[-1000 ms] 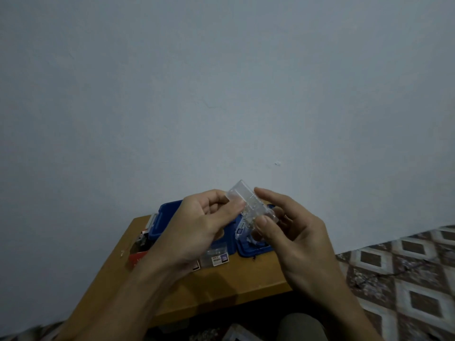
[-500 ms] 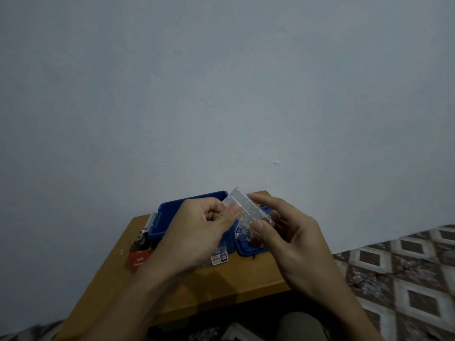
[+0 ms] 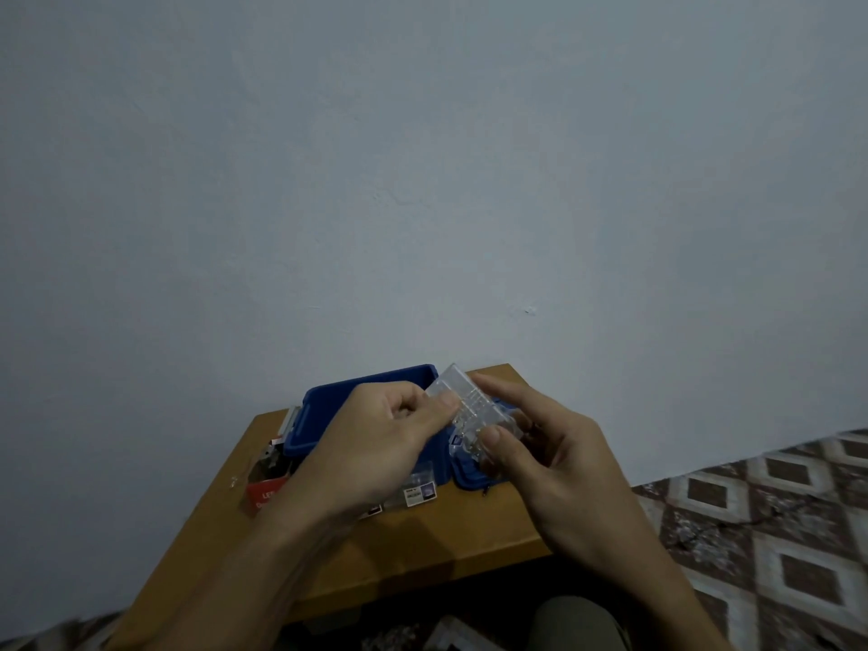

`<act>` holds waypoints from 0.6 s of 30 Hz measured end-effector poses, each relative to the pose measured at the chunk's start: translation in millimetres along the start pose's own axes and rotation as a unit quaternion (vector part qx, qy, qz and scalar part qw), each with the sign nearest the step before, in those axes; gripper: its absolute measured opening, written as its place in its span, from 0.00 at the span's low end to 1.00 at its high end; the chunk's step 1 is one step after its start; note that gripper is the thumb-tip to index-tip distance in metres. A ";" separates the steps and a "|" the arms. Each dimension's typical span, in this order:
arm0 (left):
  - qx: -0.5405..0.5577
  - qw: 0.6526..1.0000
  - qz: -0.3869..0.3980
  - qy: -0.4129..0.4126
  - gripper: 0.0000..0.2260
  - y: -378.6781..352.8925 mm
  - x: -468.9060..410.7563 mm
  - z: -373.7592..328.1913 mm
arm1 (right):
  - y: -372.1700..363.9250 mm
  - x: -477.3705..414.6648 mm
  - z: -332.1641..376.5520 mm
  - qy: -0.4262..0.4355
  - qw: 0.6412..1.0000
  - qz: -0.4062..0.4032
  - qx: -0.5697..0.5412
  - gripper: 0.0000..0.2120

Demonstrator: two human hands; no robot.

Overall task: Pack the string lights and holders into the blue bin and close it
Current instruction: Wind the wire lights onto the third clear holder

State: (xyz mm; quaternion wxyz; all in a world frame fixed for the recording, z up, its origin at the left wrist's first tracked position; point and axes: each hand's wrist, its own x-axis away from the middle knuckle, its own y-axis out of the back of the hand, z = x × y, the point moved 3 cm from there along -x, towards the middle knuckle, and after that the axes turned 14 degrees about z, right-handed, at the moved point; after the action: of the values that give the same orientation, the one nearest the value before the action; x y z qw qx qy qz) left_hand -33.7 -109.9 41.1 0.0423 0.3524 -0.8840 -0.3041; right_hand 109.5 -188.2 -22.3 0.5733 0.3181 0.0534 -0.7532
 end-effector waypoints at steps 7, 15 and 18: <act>0.038 0.998 0.025 0.048 0.11 7.2 -5.7 2.1 | 1.4 1.2 1.1 0.003 0.999 -0.031 -0.007 0.18; 0.109 0.991 0.005 0.080 0.06 10.4 -7.0 11.4 | -4.4 1.1 7.1 -0.012 0.991 -0.091 0.097 0.16; 0.195 0.977 0.006 0.083 0.05 9.5 -7.2 13.7 | -8.9 1.9 12.7 0.023 0.978 -0.113 0.177 0.13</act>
State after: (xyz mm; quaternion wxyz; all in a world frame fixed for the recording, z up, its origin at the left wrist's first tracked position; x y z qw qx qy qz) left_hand -37.9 -92.9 36.4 0.0481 0.3723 -0.9219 -0.0953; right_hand 95.9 -192.4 -15.7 0.4180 0.4236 -0.0317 -0.8030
